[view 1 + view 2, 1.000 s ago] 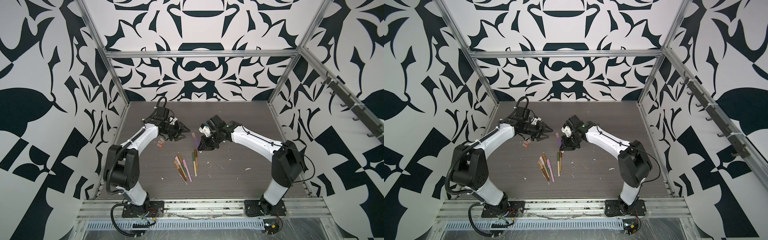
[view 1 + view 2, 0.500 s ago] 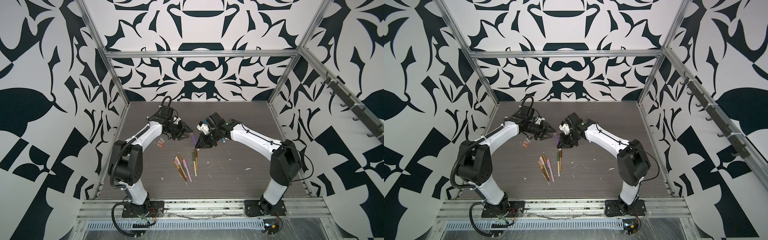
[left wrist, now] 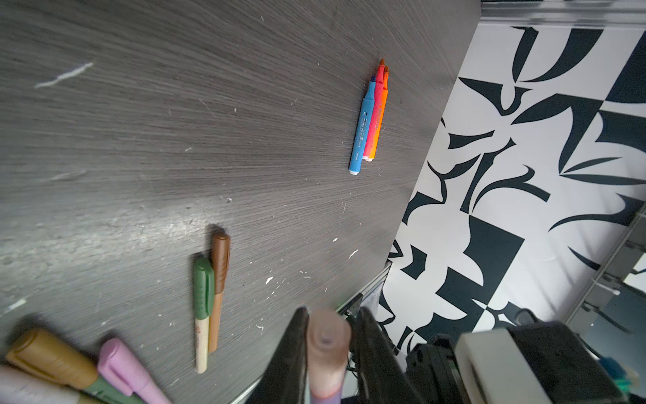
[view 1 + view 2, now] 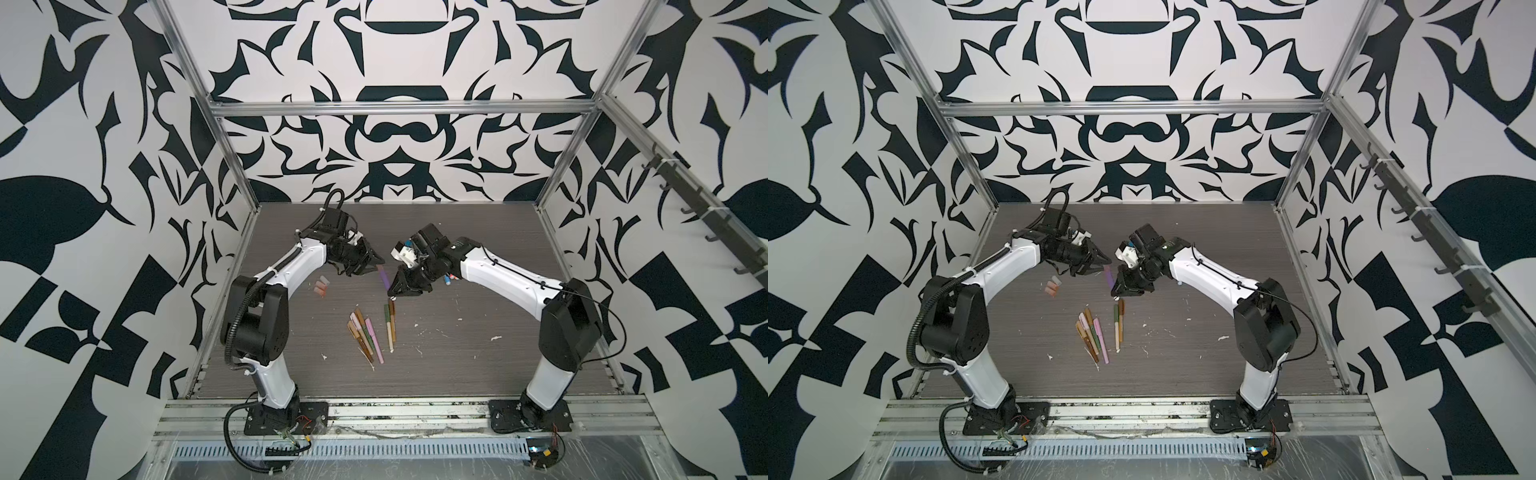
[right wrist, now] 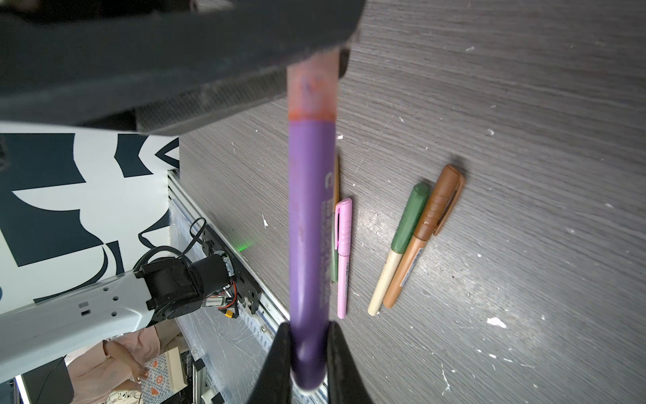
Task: Remove pen caps from pens
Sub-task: Open the pen cap on the pen.
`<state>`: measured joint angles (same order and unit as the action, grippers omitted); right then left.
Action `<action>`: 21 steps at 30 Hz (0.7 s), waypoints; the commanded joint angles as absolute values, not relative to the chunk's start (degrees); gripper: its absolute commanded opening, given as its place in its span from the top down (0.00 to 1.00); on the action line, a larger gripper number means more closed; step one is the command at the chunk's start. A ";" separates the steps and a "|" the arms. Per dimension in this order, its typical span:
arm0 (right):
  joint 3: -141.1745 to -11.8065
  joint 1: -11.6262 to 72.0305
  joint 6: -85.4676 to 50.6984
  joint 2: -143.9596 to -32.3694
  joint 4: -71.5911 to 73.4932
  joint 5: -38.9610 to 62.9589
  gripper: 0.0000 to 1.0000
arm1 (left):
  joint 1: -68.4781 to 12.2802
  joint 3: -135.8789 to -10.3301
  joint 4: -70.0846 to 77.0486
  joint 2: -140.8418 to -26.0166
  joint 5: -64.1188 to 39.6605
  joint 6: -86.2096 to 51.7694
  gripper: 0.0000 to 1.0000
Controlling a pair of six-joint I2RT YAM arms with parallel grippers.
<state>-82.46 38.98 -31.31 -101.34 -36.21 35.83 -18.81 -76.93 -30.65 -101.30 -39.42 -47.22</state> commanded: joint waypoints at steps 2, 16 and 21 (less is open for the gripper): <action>-84.55 39.05 -31.42 -100.24 -34.54 36.91 1.00 | -18.88 -78.37 -32.41 -101.95 -39.45 -46.41 0.78; -83.72 39.33 -32.38 -97.50 -30.12 30.41 0.61 | -18.90 -78.73 -32.31 -100.81 -40.68 -46.74 1.00; -84.54 39.37 -33.42 -98.98 -28.92 30.56 0.61 | -18.89 -79.84 -32.27 -100.75 -41.02 -47.24 1.00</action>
<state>-82.48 39.09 -32.77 -100.55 -31.33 31.70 -18.81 -77.41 -31.16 -101.45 -39.94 -46.76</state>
